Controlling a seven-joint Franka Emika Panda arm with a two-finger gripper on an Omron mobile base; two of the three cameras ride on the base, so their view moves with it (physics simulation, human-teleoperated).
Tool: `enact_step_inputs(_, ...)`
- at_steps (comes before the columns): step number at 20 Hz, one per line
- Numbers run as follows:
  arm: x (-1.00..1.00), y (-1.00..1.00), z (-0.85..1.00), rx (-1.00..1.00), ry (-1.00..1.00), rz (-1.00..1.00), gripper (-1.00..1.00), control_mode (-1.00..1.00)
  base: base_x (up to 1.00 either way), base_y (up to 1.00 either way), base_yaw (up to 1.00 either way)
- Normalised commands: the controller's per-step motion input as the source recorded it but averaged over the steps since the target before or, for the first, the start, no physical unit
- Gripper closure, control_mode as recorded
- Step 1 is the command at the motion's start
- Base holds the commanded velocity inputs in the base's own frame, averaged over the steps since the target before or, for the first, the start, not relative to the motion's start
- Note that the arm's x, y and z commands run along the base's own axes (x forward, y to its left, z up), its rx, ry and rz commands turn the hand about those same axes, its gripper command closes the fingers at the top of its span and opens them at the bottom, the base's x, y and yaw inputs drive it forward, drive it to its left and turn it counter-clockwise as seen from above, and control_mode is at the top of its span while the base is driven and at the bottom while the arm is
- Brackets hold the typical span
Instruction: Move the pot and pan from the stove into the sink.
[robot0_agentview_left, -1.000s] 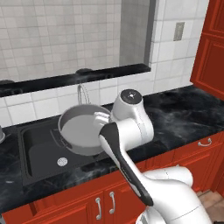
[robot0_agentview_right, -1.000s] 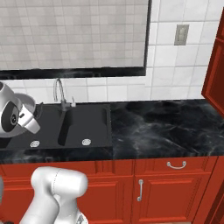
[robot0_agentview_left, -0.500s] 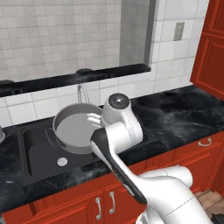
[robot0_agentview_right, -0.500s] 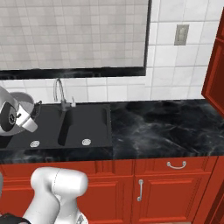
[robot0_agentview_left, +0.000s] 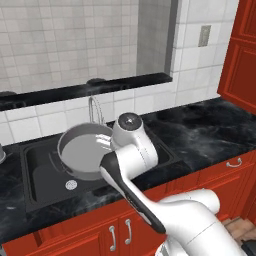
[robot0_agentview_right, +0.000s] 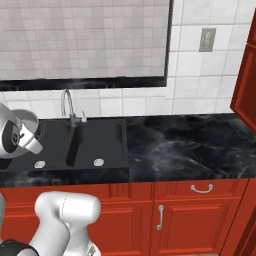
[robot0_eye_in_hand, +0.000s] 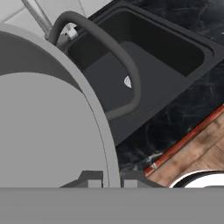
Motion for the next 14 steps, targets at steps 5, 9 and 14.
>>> enact_step_inputs(5, 0.13, 0.17, -0.39, 0.0, -0.01, 0.01, 1.0, -1.0, 0.0, 0.0, 0.0)
enact_step_inputs(9, 0.23, 0.13, -0.35, -0.01, -0.03, 0.0, 1.0, -1.0, 0.0, 0.0, 0.0)
enact_step_inputs(14, 0.28, 0.09, -0.33, -0.01, -0.01, 0.0, 1.0, -1.0, 0.0, 0.0, 0.0)
